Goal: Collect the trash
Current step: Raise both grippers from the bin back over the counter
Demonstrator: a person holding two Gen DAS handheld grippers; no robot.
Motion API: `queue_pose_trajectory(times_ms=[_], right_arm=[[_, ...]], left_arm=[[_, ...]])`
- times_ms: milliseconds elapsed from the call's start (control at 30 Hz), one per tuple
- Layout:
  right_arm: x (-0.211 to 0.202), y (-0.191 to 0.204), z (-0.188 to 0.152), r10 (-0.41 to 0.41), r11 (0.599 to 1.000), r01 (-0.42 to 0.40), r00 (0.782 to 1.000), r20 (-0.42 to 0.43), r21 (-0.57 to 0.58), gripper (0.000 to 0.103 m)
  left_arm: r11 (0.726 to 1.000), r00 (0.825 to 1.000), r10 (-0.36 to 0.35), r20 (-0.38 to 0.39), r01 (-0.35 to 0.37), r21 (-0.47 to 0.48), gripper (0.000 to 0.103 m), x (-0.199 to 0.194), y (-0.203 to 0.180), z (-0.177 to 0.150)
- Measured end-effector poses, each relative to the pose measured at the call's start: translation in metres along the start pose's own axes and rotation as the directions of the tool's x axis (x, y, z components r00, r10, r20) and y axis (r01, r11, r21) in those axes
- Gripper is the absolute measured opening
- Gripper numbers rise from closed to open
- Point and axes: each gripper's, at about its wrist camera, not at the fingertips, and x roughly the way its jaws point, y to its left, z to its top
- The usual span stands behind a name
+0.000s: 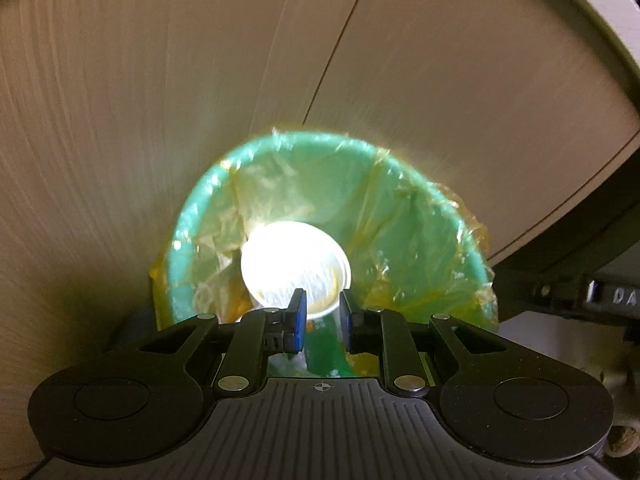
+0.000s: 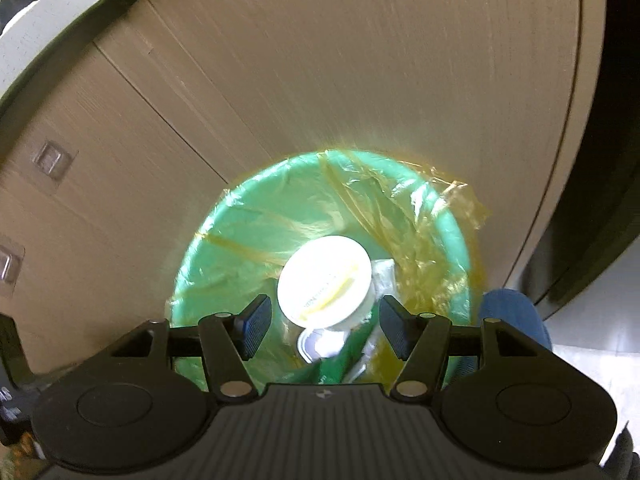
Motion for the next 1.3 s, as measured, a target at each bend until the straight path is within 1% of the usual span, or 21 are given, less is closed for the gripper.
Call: queue_pose_trajectory(times_ms=[67, 200, 267, 367, 433, 500, 533, 567, 667, 733, 767, 833, 900, 933, 967, 1000, 1033, 1100, 1200, 1233, 1300], right_arm=[[-0.005, 0.004, -0.001, -0.009, 1.000, 0.010, 1.000, 0.014, -0.024, 0.061], [-0.016, 0.012, -0.005, -0.016, 0.998, 0.018, 0.999, 0.033, -0.065, 0.067], [-0.022, 0.018, -0.008, -0.044, 0.993, 0.049, 0.998, 0.050, -0.107, 0.068], [-0.037, 0.028, -0.007, -0.068, 0.984, 0.083, 0.993, 0.098, -0.155, 0.068], [-0.054, 0.036, 0.000, -0.064, 0.977, 0.091, 0.988, 0.140, -0.191, 0.072], [-0.075, 0.048, 0.013, -0.062, 0.964, 0.112, 0.976, 0.207, -0.243, 0.078], [-0.088, 0.055, 0.020, -0.064, 0.953, 0.134, 0.966, 0.252, -0.270, 0.081], [-0.104, 0.063, 0.028, -0.065, 0.940, 0.161, 0.949, 0.308, -0.300, 0.083], [-0.146, 0.087, 0.047, -0.025, 0.905, 0.205, 0.901, 0.433, -0.373, 0.095], [-0.169, 0.102, 0.056, 0.014, 0.884, 0.219, 0.871, 0.492, -0.412, 0.103], [-0.179, 0.109, 0.059, 0.039, 0.874, 0.219, 0.859, 0.511, -0.434, 0.103], [-0.196, 0.123, 0.064, 0.091, 0.847, 0.214, 0.844, 0.529, -0.487, 0.103], [-0.207, 0.133, 0.067, 0.114, 0.829, 0.227, 0.826, 0.552, -0.511, 0.103], [-0.209, 0.137, 0.068, 0.119, 0.825, 0.231, 0.822, 0.557, -0.516, 0.103], [-0.209, 0.140, 0.070, 0.117, 0.826, 0.229, 0.824, 0.555, -0.514, 0.103], [-0.205, 0.144, 0.073, 0.114, 0.832, 0.221, 0.830, 0.546, -0.510, 0.103], [-0.204, 0.145, 0.075, 0.118, 0.838, 0.203, 0.838, 0.532, -0.507, 0.103], [-0.197, 0.147, 0.079, 0.125, 0.845, 0.176, 0.853, 0.507, -0.505, 0.103], [-0.198, 0.157, 0.075, 0.131, 0.838, 0.180, 0.850, 0.511, -0.515, 0.102], [-0.200, 0.160, 0.074, 0.140, 0.837, 0.175, 0.848, 0.512, -0.519, 0.102], [-0.204, 0.165, 0.073, 0.163, 0.835, 0.155, 0.846, 0.507, -0.528, 0.102]], left_arm=[[1.000, 1.000, 0.006, 0.026, -0.006, 0.021, 0.021, -0.009, -0.006, 0.004], [0.999, 0.997, 0.016, 0.077, -0.020, 0.046, 0.021, -0.027, -0.015, 0.011], [0.998, 0.994, 0.018, 0.104, -0.024, 0.061, 0.021, -0.038, -0.021, 0.015], [0.997, 0.986, -0.008, 0.164, -0.005, 0.078, 0.021, -0.063, -0.032, 0.022], [0.996, 0.974, -0.048, 0.223, 0.032, 0.079, 0.021, -0.089, -0.040, 0.031], [0.994, 0.950, -0.083, 0.300, 0.056, 0.098, 0.021, -0.121, -0.049, 0.040], [0.992, 0.933, -0.092, 0.347, 0.054, 0.116, 0.021, -0.140, -0.054, 0.045], [0.990, 0.919, -0.094, 0.383, 0.047, 0.129, 0.021, -0.155, -0.057, 0.049], [0.990, 0.880, -0.079, 0.469, 0.013, 0.142, 0.021, -0.199, -0.065, 0.062], [0.991, 0.848, -0.057, 0.526, -0.015, 0.131, 0.021, -0.226, -0.066, 0.068], [0.992, 0.831, -0.043, 0.554, -0.030, 0.121, 0.021, -0.239, -0.066, 0.071], [0.994, 0.802, -0.008, 0.598, -0.059, 0.092, 0.021, -0.261, -0.065, 0.074], [0.996, 0.774, 0.012, 0.633, -0.068, 0.064, 0.021, -0.275, -0.062, 0.076], [0.997, 0.762, 0.014, 0.647, -0.062, 0.051, 0.021, -0.281, -0.061, 0.074], [0.998, 0.750, 0.012, 0.661, -0.051, 0.039, 0.021, -0.287, -0.059, 0.072], [0.999, 0.737, 0.009, 0.676, -0.038, 0.028, 0.021, -0.291, -0.056, 0.068], [0.999, 0.729, 0.009, 0.685, -0.031, 0.019, 0.021, -0.294, -0.053, 0.066], [1.000, 0.725, 0.020, 0.689, -0.025, -0.002, 0.021, -0.296, -0.046, 0.064], [0.998, 0.732, 0.056, 0.679, -0.050, -0.029, 0.021, -0.299, -0.036, 0.065], [0.997, 0.728, 0.070, 0.682, -0.058, -0.040, 0.021, -0.301, -0.033, 0.066], [0.996, 0.713, 0.092, 0.696, -0.066, -0.065, 0.021, -0.308, -0.024, 0.063]])
